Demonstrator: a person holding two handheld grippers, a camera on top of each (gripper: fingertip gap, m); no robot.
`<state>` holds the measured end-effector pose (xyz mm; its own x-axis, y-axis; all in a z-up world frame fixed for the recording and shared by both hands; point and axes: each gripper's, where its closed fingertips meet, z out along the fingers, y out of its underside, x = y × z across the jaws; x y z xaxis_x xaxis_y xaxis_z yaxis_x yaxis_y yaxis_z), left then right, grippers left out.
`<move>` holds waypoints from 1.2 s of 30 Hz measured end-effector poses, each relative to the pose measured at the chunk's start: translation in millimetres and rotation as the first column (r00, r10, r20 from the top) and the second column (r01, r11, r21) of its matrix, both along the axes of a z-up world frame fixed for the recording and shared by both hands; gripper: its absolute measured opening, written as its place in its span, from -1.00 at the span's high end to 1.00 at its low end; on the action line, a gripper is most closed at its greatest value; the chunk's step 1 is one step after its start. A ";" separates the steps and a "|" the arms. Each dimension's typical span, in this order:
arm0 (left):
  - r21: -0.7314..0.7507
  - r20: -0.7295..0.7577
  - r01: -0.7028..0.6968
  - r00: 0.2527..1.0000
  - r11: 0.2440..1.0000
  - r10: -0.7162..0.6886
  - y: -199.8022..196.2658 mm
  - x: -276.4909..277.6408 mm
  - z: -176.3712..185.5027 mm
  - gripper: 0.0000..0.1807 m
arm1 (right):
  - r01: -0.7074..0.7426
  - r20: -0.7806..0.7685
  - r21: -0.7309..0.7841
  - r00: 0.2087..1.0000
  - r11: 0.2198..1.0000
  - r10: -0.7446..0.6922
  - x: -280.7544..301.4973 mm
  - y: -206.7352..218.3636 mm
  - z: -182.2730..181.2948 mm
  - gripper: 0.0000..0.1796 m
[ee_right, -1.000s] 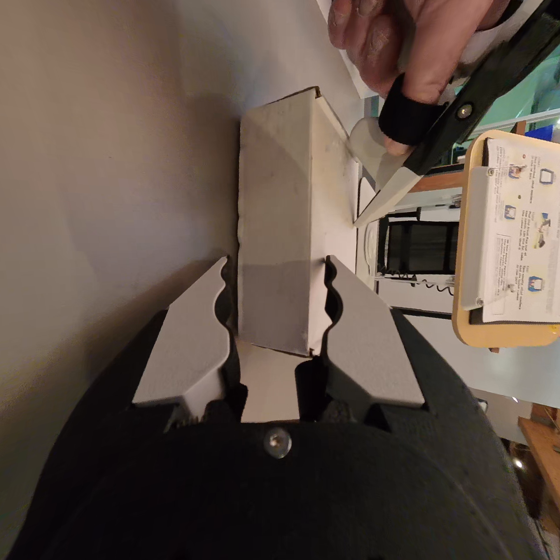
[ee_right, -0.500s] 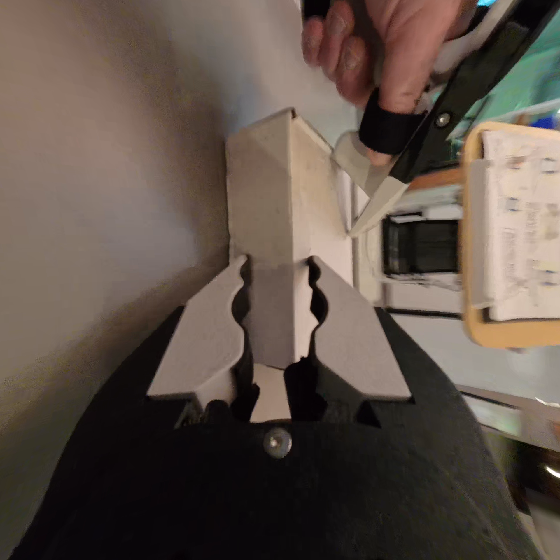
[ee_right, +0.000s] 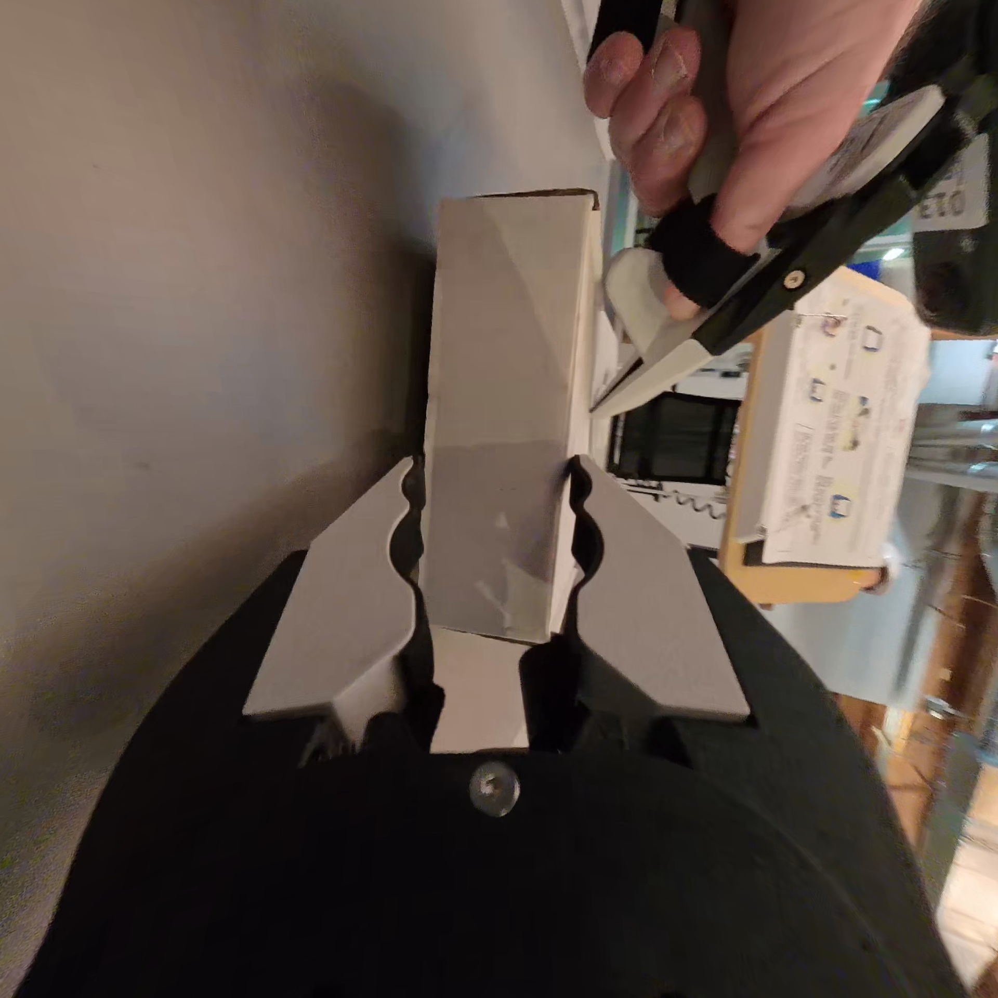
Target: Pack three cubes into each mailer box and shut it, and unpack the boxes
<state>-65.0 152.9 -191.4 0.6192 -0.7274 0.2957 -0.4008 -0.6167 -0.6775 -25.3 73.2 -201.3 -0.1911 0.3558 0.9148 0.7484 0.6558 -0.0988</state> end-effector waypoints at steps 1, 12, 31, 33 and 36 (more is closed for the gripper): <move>-0.017 0.001 -0.001 1.000 1.000 0.001 2.0 -0.3 0.0 1.00 | 0.010 -0.008 0.015 1.000 1.000 -0.010 0.1 2.3 3.3 0.42; -0.119 0.020 0.016 1.000 0.993 -0.014 12.1 0.7 -1.2 1.00 | -0.003 -0.077 -0.046 0.997 0.999 -0.001 -0.4 12.3 17.9 0.45; -0.051 -0.062 0.009 0.998 0.999 -0.012 21.1 2.8 -3.6 1.00 | -0.131 -0.206 -0.459 0.978 0.879 0.037 -0.5 15.5 30.4 0.47; -0.039 -0.068 0.007 0.998 0.999 -0.009 21.4 3.0 -3.5 1.00 | -0.144 -0.222 -0.494 0.974 0.857 0.036 -0.2 14.9 30.8 0.48; -0.029 -0.073 0.006 0.997 1.000 -0.008 21.8 3.3 -3.5 1.00 | -0.165 -0.242 -0.534 0.969 0.829 0.036 0.1 14.5 31.7 0.48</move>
<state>-61.8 174.8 -194.9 0.6345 -0.7238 0.2711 -0.4532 -0.6325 -0.6281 -25.2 87.8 -169.6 -0.0778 0.7982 0.5973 0.5996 0.5161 -0.6116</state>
